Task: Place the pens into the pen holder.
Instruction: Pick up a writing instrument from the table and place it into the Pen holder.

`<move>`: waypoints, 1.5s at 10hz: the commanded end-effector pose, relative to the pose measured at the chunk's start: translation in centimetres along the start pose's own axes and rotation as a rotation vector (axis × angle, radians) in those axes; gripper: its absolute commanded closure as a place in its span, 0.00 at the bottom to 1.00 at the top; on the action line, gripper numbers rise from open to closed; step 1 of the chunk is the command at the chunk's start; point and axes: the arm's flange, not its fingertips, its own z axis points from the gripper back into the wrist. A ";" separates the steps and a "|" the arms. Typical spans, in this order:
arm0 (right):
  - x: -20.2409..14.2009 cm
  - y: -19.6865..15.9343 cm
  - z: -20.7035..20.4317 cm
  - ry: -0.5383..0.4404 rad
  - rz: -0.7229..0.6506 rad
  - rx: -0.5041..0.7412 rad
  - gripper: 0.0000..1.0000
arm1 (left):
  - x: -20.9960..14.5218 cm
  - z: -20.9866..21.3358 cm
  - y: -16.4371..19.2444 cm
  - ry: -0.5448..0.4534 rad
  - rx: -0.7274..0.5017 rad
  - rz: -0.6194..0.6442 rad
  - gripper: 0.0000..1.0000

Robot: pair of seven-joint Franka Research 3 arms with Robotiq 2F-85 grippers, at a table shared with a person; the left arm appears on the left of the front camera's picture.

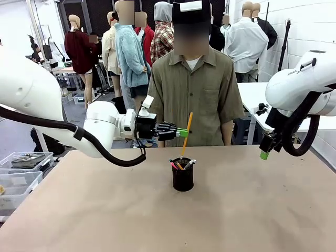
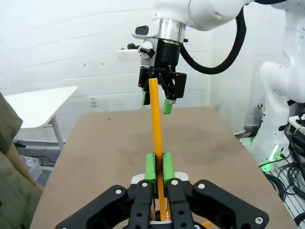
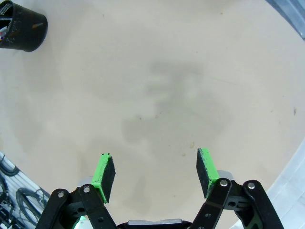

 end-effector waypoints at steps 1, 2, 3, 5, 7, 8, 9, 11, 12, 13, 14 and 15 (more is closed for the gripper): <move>-0.2 -0.1 -0.2 0.000 0.013 -0.025 0.14 | -0.3 -0.9 1.1 0.010 -0.021 -0.006 1.00; -0.2 -0.1 -0.2 0.000 0.013 -0.025 0.14 | -1.1 -1.1 1.1 0.010 -0.019 0.002 1.00; -0.2 -0.1 -0.2 0.000 0.013 -0.025 0.14 | -2.0 -1.2 1.2 0.022 -0.009 0.010 1.00; -0.2 -0.1 -0.2 0.000 0.013 -0.025 0.14 | -3.6 -0.8 1.0 0.034 -0.007 0.042 1.00; -0.2 -0.1 -0.2 0.000 0.013 -0.025 0.14 | -4.5 -0.2 0.5 0.035 -0.002 0.046 1.00; -0.2 -0.1 -0.2 0.000 0.013 -0.025 0.14 | -5.0 -0.2 0.3 0.038 -0.005 0.049 1.00; -0.2 -0.1 -0.2 0.000 0.013 -0.025 0.14 | -5.5 -0.1 0.1 0.044 0.000 0.051 1.00; -0.2 -0.1 -0.2 0.000 0.013 -0.025 0.14 | -6.3 0.3 -0.1 0.056 -0.002 0.064 1.00; -0.2 -0.1 -0.2 0.000 0.013 -0.025 0.14 | -6.6 0.3 -0.2 0.057 -0.001 0.071 1.00; -0.2 -0.1 -0.2 0.000 0.013 -0.025 0.14 | -6.9 0.3 -0.1 0.060 -0.001 0.074 1.00; -0.2 -0.1 -0.2 0.000 0.013 -0.025 0.14 | -7.1 0.2 -0.2 0.067 -0.003 0.069 0.97; -0.2 -0.1 -0.2 0.000 0.013 -0.025 0.14 | -7.0 0.2 -0.3 0.071 -0.006 0.065 0.77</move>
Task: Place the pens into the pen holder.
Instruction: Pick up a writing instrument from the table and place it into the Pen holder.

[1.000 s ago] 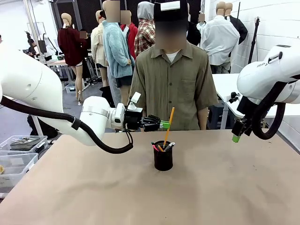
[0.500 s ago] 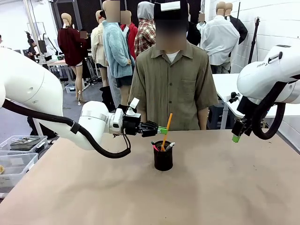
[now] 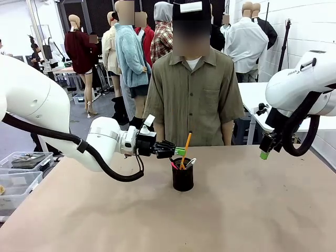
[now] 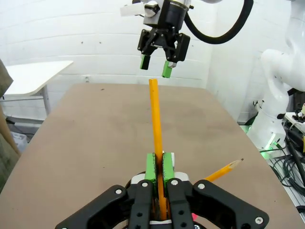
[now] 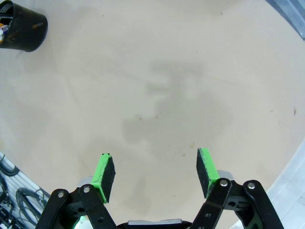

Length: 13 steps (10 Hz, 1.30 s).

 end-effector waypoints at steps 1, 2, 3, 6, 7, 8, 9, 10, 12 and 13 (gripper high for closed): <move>-0.2 -0.1 -0.2 0.000 0.013 -0.025 0.14 | -0.2 0.0 -0.1 0.020 0.002 -0.041 0.57; -0.2 -0.1 -0.2 0.000 0.013 -0.025 0.14 | -0.1 0.1 -0.4 0.023 0.005 -0.048 0.38; -0.2 -0.1 -0.2 0.000 0.013 -0.025 0.14 | 0.1 0.4 -0.8 0.027 0.003 -0.074 0.35; -0.2 -0.1 -0.2 0.000 0.013 -0.025 0.14 | 1.8 2.3 -2.6 0.047 0.049 -0.142 0.35; -0.2 -0.1 -0.2 0.000 0.013 -0.025 0.14 | 2.9 3.8 -3.7 0.072 0.073 -0.140 0.35; -0.2 -0.1 -0.2 0.000 0.013 -0.025 0.14 | 4.3 5.6 -5.0 0.120 0.094 -0.114 0.35; -0.2 -0.1 -0.2 0.000 0.013 -0.025 0.14 | 5.6 7.8 -6.9 0.220 0.111 -0.082 0.35; -0.2 -0.1 -0.2 0.000 0.013 -0.025 0.14 | 6.3 9.8 -8.4 0.262 0.159 -0.040 0.35; -0.2 -0.1 -0.2 0.000 0.013 -0.025 0.14 | 6.3 14.1 -11.5 0.370 0.290 0.028 0.35; -0.2 -0.1 -0.2 0.000 0.013 -0.025 0.14 | 5.8 16.1 -12.2 0.424 0.361 0.095 0.35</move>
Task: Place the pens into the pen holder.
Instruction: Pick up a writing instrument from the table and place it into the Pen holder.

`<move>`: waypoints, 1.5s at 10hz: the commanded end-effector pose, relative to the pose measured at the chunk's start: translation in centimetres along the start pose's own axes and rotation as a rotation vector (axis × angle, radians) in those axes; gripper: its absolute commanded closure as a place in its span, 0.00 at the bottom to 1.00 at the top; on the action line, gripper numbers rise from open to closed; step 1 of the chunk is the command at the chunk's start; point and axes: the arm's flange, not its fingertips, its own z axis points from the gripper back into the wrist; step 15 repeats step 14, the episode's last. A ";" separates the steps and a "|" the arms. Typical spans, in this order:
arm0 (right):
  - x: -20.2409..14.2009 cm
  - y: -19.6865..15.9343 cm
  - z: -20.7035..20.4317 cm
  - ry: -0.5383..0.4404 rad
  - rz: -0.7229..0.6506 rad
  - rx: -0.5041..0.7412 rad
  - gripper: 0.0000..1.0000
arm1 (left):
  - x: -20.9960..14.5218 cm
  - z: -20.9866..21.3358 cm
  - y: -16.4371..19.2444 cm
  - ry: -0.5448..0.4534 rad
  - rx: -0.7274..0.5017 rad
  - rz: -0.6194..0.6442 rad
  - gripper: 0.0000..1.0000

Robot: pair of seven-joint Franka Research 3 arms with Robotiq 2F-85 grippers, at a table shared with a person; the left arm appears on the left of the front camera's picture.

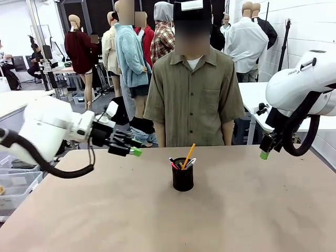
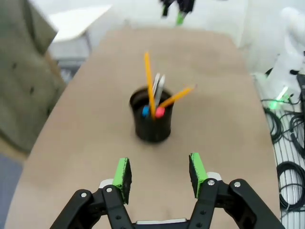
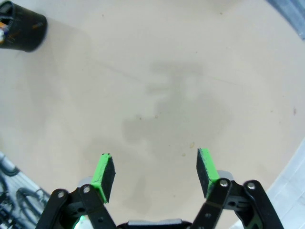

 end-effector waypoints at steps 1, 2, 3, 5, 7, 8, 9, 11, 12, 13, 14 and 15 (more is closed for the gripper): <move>-0.2 -0.1 -0.2 0.000 0.014 -0.025 0.14 | -1.7 2.6 -0.8 0.151 0.062 0.153 0.35; -0.2 -0.1 -0.2 0.000 0.014 -0.025 0.14 | -3.2 4.0 -0.7 0.240 0.084 0.238 0.35; -0.2 -0.1 -0.2 0.000 0.014 -0.025 0.14 | -4.5 5.3 -0.9 0.293 0.118 0.314 0.22; -0.2 -0.1 -0.2 0.000 0.014 -0.025 0.14 | -6.0 7.1 -1.7 0.384 0.196 0.426 0.00; -0.2 -0.1 -0.2 0.000 0.014 -0.025 0.14 | -7.0 7.4 -1.9 0.502 0.330 0.539 0.00; -0.2 -0.1 -0.2 0.000 0.014 -0.025 0.14 | -7.3 7.4 -2.0 0.547 0.355 0.561 0.00; -0.2 -0.1 -0.2 0.000 0.014 -0.025 0.14 | -7.4 7.7 -2.3 0.555 0.378 0.569 0.00; -0.2 -0.1 -0.2 0.000 0.014 -0.025 0.14 | -7.4 7.6 -3.4 0.542 0.419 0.576 0.00; -0.2 -0.1 -0.2 0.000 0.014 -0.025 0.14 | -8.3 7.6 -1.6 0.539 0.390 0.568 0.00; -0.2 -0.1 -0.2 0.000 0.014 -0.025 0.14 | -8.3 7.6 -1.6 0.539 0.390 0.568 0.00; -0.2 -0.1 -0.2 0.000 0.014 -0.025 0.14 | -8.3 7.6 -1.6 0.539 0.390 0.568 0.00; -0.2 -0.1 -0.2 0.000 0.014 -0.025 0.14 | -8.3 7.6 -1.6 0.539 0.390 0.568 0.00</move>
